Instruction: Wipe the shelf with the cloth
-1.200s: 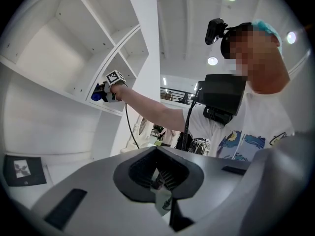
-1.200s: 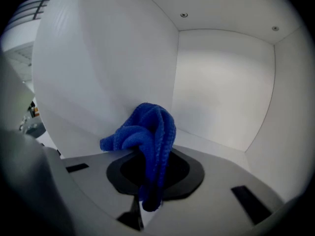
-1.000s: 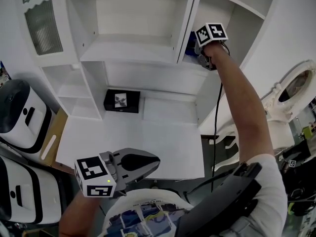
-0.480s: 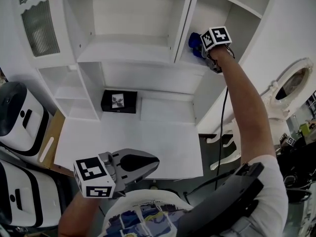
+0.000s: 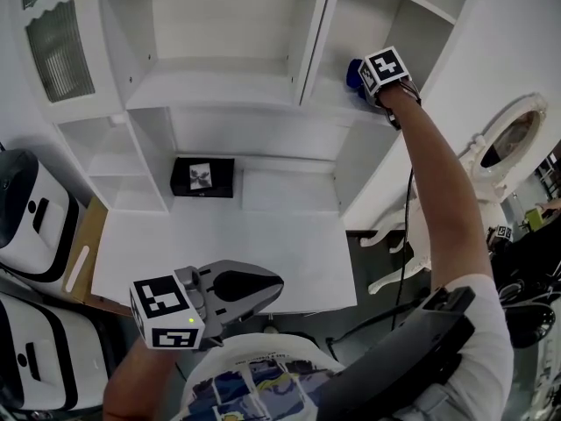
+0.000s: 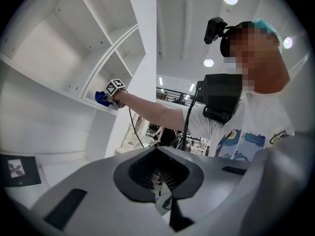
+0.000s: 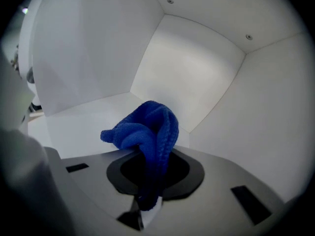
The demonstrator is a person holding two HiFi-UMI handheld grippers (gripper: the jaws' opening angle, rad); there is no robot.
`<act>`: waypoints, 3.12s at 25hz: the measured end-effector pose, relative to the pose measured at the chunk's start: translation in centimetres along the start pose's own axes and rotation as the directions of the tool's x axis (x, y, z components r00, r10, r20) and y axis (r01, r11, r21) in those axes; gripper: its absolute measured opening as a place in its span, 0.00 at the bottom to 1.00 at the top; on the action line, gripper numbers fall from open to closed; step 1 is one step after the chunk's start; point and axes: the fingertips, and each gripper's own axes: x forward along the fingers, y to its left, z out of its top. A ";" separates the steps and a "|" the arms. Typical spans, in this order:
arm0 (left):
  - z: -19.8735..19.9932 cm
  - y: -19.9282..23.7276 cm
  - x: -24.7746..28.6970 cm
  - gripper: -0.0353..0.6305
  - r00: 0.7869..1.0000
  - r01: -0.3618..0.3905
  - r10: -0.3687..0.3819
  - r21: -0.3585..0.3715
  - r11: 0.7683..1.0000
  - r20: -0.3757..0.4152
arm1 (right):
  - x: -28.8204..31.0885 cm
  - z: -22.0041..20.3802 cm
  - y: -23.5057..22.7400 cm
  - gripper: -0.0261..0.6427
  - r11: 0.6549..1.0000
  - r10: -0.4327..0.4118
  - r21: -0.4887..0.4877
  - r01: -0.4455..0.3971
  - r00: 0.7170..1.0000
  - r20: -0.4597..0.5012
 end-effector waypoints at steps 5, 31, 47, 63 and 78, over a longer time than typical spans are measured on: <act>-0.2 -0.4 -0.4 0.07 1.000 0.003 -0.003 0.000 1.000 -0.001 | -0.8 0.3 0.2 0.14 0.989 -0.087 -0.117 0.087 0.996 0.002; -1.2 -1.5 -2.2 0.07 1.000 0.007 -0.007 -0.011 1.000 0.008 | -2.3 3.3 7.4 0.14 0.925 0.286 0.204 -0.320 0.941 0.181; -1.4 -1.8 -1.8 0.07 0.999 0.051 -0.051 -0.012 0.999 0.009 | -3.1 -1.2 0.6 0.14 0.998 -0.025 0.052 0.022 0.998 0.051; -2.7 -3.1 -5.4 0.07 0.999 0.045 -0.045 -0.020 0.999 0.026 | -8.1 4.6 12.9 0.14 0.880 0.338 0.244 -0.407 0.899 0.279; -3.2 -2.6 -4.6 0.07 0.997 0.076 -0.076 -0.042 0.996 0.004 | -6.9 0.9 10.3 0.14 0.903 0.255 0.267 -0.337 0.920 0.299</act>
